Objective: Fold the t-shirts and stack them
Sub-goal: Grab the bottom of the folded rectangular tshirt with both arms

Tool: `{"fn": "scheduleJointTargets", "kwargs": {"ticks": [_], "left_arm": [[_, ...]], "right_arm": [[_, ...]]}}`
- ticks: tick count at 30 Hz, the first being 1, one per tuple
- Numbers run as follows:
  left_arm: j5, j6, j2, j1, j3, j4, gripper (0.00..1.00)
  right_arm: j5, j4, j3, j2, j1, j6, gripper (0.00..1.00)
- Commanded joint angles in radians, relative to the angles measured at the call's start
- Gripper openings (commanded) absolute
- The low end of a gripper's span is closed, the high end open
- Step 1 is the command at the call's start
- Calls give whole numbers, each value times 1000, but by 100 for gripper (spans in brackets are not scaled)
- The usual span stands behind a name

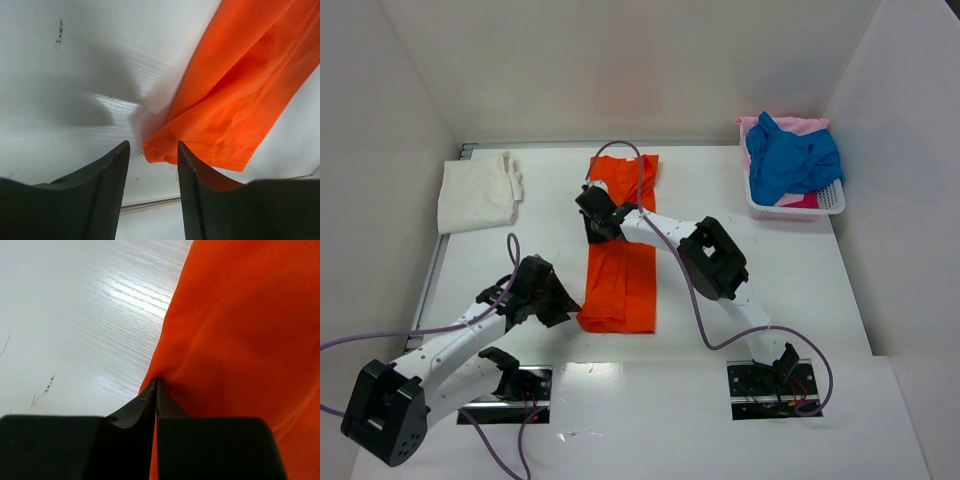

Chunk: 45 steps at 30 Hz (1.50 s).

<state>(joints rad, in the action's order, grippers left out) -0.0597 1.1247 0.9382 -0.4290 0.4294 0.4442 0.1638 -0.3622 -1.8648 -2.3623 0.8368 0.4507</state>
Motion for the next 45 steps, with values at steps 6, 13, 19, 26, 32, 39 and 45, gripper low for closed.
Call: {"fn": "scheduleJointTargets", "kwargs": {"ticks": [6,13,19,26,32,39,45], "left_arm": [[-8,-36,19,-2,-6,-81,44],[-25,-57,86,-11,3,-107,47],[-45,-65,95,-20,-5,-138,46],[-55,-76,143,-38,3,-157,26],[-65,-85,137,-57,12,-127,0],[-103,-85,29,-97,25,-59,0],[-134,-95,10,-141,35,-67,0]], "right_arm": [[0,-23,30,-9,-10,-7,5],[0,-23,30,-9,-10,-7,5],[0,-23,30,-9,-10,-7,5],[0,-23,30,-18,-18,-17,5],[0,-23,21,-28,-19,-17,5],[0,-41,-1,-46,-19,-17,5],[0,-41,-10,-46,-19,-17,5]]}}
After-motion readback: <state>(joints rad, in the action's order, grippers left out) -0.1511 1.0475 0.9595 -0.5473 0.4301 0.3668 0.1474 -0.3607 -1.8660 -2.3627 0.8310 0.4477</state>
